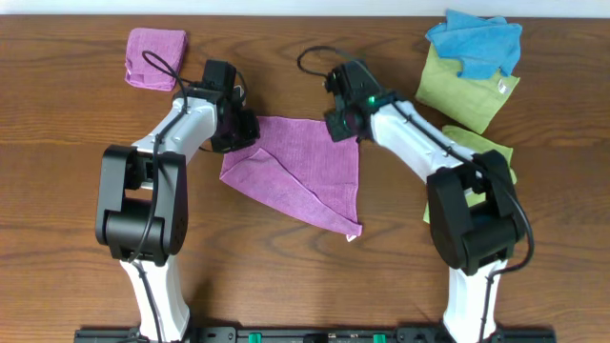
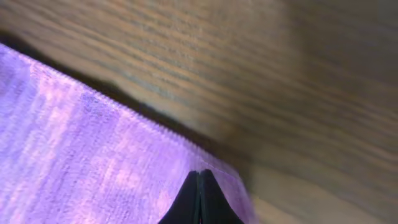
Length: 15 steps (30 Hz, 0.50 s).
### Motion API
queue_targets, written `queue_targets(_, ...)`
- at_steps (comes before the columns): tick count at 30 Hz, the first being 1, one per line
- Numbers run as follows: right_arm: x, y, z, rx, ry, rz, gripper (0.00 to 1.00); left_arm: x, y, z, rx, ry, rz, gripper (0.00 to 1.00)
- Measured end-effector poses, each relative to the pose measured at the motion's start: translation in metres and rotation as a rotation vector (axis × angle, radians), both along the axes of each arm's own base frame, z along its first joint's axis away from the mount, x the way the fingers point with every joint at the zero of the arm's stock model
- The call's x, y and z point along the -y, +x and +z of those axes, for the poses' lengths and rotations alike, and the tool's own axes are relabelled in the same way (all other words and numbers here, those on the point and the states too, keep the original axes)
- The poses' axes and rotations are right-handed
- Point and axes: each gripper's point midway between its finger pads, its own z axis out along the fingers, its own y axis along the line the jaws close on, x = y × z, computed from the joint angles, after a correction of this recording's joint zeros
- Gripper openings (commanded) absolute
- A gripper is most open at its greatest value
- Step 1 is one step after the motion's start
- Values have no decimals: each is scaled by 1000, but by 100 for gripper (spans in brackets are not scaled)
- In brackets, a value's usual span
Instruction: Fold the cloth
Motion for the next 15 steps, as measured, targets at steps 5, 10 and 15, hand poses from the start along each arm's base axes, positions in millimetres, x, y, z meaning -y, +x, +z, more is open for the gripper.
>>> queue_targets(5, 2, -4, 16, -41, -13, -11, 1, -3, 9, 6, 28, 21, 6, 6)
queue_targets(10, 8, -19, 10, -110, -35, -33, 1, -4, 16, 9, 54, 32, 11, 6)
queue_targets(15, 10, -22, -1, -140, -43, -47, 1, -5, 19, 10, 65, 34, 12, 6)
